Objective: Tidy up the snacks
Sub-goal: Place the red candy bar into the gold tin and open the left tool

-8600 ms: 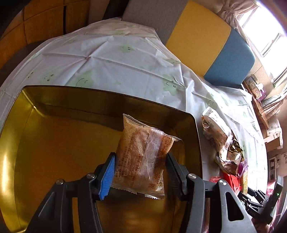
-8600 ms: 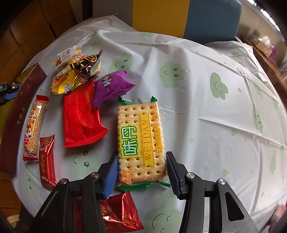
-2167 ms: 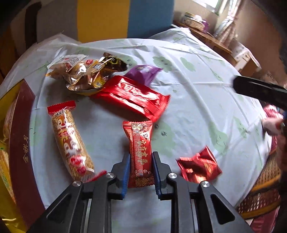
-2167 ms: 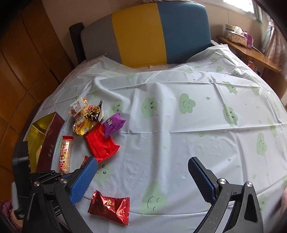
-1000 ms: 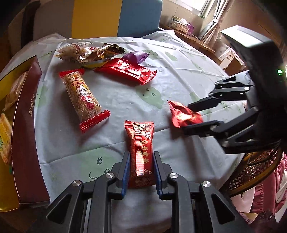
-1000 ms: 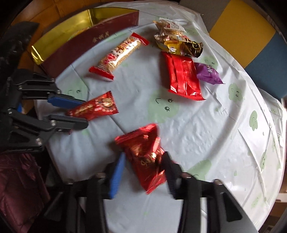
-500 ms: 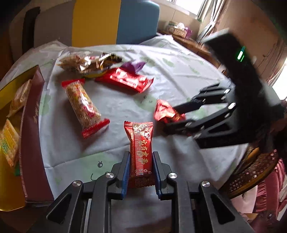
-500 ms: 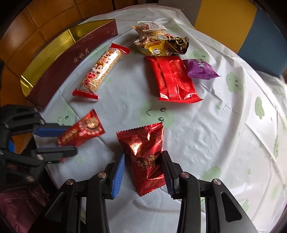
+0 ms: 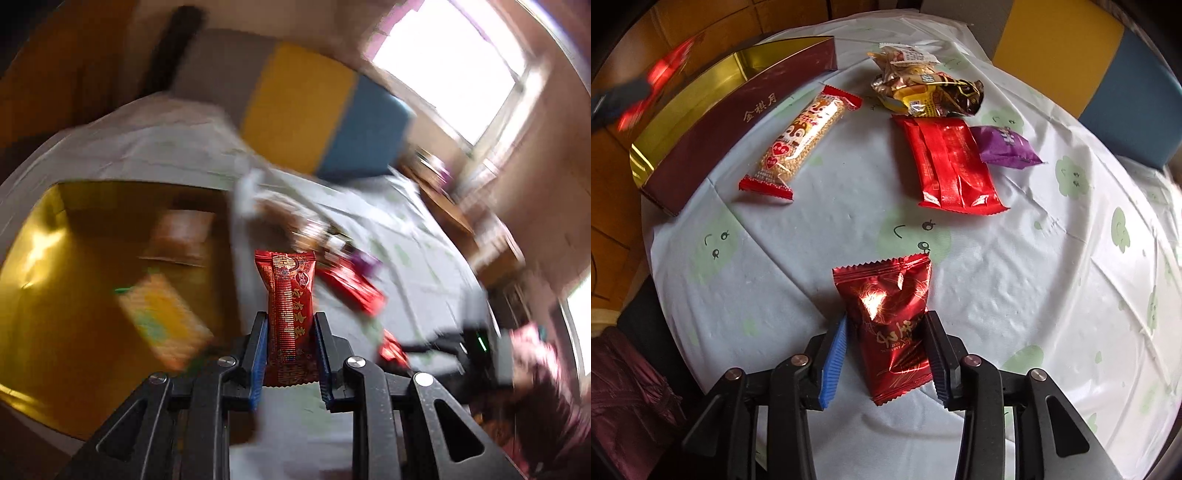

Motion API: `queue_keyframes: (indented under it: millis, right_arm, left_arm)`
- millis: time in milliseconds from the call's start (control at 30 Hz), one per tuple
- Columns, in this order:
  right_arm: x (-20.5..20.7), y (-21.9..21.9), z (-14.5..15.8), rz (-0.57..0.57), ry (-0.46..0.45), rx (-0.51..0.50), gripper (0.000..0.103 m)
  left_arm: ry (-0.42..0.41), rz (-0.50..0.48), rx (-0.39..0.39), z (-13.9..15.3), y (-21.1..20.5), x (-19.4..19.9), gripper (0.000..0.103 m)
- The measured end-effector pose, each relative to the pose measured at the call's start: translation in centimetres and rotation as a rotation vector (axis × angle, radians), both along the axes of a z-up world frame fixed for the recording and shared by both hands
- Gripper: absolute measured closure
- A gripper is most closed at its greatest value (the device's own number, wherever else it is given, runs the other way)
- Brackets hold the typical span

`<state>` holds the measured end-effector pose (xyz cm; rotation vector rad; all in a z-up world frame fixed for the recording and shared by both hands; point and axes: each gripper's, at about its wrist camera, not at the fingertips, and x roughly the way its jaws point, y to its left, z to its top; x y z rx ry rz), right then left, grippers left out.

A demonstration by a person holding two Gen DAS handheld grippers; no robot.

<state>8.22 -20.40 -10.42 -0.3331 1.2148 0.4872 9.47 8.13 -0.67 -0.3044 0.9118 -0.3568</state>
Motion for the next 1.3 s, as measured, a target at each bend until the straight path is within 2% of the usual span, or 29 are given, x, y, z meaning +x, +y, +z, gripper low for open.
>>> queue_keyframes:
  millis: [100, 267, 567, 733, 867, 933, 967, 1067, 1200, 1300]
  right_arm:
    - [-0.3, 0.4, -0.2, 0.012, -0.014, -0.014, 0.062]
    - [-0.8, 0.8, -0.2, 0.015, -0.021, -0.017, 0.061]
    - [-0.6, 0.4, -0.1, 0.009, -0.016, -0.005, 0.060]
    - [-0.6, 0.3, 0.0, 0.009, -0.015, -0.004, 0.060]
    - [-0.4, 0.3, 0.0, 0.007, -0.014, -0.002, 0.060]
    - [-0.4, 0.3, 0.1, 0.008, -0.015, -0.002, 0.060]
    - [-0.4, 0.3, 0.1, 0.009, -0.015, -0.003, 0.060]
    - [-0.3, 0.3, 0.1, 0.009, -0.018, -0.005, 0.060]
    - [-0.2, 0.5, 0.1, 0.008, -0.025, -0.009, 0.059]
    - [-0.4, 0.7, 0.0, 0.013, -0.033, -0.015, 0.059]
  left_arm:
    - [0.047, 0.109, 0.032, -0.7, 3.4, 2.4, 0.080]
    - [0.115, 0.203, 0.079, -2.7, 6.9, 6.9, 0.080]
    - [0.191, 0.199, 0.198, -6.3, 6.9, 14.3, 0.080]
    - [0.220, 0.191, 0.231, -7.9, 6.7, 16.8, 0.079]
    - [0.242, 0.203, 0.239, -8.7, 6.8, 17.3, 0.078]
    - [0.255, 0.208, 0.225, -9.0, 7.0, 17.5, 0.074]
    - [0.258, 0.214, 0.222, -9.0, 7.1, 17.4, 0.068]
    - [0.246, 0.228, 0.208, -8.5, 7.3, 16.8, 0.066]
    - [0.215, 0.267, 0.212, -7.1, 7.8, 15.1, 0.065]
    - [0.137, 0.263, 0.227, -5.0, 7.2, 12.4, 0.065]
